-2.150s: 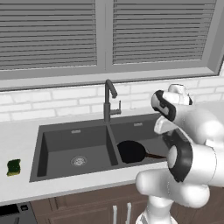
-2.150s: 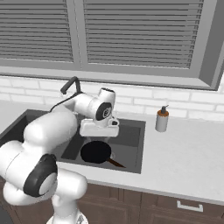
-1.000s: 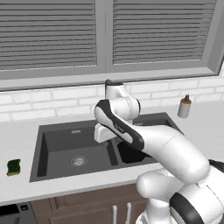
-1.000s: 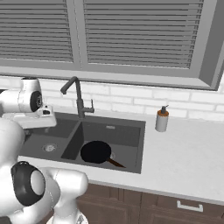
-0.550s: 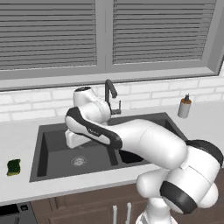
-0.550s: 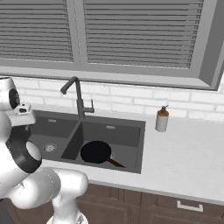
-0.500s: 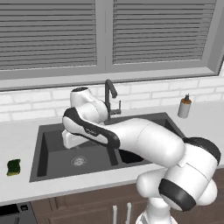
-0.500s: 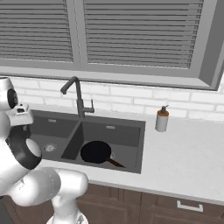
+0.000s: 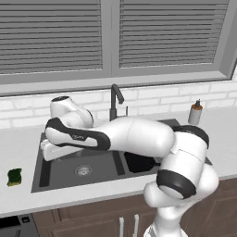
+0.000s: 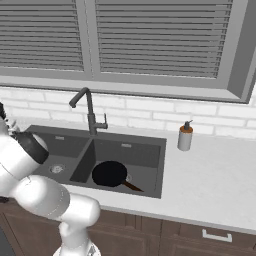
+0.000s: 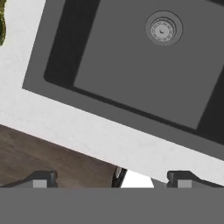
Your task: Pick the pan and sponge and place them into the sink. Then turn on the water.
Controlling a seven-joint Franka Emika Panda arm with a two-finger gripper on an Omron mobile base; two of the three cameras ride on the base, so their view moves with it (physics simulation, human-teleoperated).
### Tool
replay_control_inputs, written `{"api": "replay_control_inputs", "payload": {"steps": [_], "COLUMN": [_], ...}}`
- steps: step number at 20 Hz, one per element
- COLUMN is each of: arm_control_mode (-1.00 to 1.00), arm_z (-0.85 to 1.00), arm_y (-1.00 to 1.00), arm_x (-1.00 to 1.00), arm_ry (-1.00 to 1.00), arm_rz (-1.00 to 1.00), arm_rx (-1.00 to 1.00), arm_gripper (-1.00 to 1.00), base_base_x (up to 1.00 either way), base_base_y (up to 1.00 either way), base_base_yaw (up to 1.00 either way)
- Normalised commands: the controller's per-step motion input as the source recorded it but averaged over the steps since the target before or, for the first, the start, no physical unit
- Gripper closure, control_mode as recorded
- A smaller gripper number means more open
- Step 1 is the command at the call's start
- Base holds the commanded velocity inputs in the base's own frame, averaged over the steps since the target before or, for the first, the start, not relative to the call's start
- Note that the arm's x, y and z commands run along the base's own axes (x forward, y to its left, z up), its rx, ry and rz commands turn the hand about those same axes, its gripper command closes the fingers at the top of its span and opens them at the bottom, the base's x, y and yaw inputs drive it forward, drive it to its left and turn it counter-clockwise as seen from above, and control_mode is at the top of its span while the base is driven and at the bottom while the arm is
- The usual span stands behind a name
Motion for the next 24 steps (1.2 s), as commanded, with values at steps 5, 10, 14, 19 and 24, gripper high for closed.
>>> {"api": "replay_control_inputs", "payload": {"steps": [5,10,14,19,24], "arm_control_mode": [-1.0,-1.0,-1.0,-1.0,-1.0], "arm_z": [-0.19,-0.17,-0.14,-0.11,-0.04], "arm_y": [0.33,0.25,0.56,0.49,0.74], "arm_x": [0.17,0.17,0.15,0.03,0.28], "arm_ry": [-0.01,-0.03,-0.02,-0.03,-0.02], "arm_rz": [-0.09,-0.09,-0.06,-0.03,-0.1], "arm_rx": [0.0,0.0,-0.03,-0.01,-0.05], "arm_gripper": [-1.0,-1.0,-1.0,-1.0,-1.0], "base_base_x": [0.0,0.0,0.0,0.0,0.0], "base_base_y": [0.0,0.0,0.0,0.0,0.0], "base_base_yaw": [0.0,0.0,0.0,0.0,0.0]}}
